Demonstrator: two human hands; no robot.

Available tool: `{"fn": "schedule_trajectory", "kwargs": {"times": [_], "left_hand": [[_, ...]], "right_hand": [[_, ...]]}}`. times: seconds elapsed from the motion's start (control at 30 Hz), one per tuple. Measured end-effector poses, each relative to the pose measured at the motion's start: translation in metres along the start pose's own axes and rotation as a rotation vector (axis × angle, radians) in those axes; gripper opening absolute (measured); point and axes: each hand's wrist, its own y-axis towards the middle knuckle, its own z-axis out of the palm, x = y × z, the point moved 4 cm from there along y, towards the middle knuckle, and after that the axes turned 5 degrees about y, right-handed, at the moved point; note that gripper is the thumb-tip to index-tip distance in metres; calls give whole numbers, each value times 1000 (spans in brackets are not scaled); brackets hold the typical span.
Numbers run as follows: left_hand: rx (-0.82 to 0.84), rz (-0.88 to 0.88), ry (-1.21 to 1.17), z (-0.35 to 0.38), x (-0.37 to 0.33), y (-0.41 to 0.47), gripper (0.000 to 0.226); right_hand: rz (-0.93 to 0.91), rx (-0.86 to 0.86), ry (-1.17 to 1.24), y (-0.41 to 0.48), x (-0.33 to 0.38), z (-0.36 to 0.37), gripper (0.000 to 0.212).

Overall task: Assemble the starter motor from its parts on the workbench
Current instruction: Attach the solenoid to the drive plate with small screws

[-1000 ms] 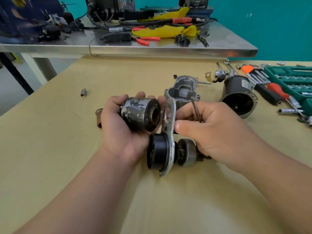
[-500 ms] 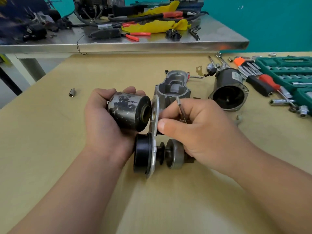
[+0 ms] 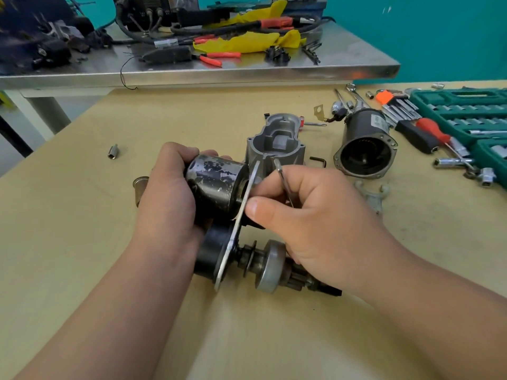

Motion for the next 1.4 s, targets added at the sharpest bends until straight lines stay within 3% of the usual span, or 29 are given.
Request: {"fn": "schedule_trajectory", "kwargs": {"times": [0.3, 0.6, 1.0, 1.4], "left_hand": [[-78, 94, 184, -8, -7, -2, 20], [-150, 158, 216, -6, -12, -9, 21], [-260, 249, 339, -9, -21, -14, 16], [-247, 292, 277, -19, -13, -32, 13]], "right_hand": [[-54, -33, -7, -3, 3, 2, 16], [-39, -51, 1, -4, -2, 5, 4], [-32, -47, -40, -6, -4, 11, 12], [-54, -82, -61, -7, -7, 13, 12]]}}
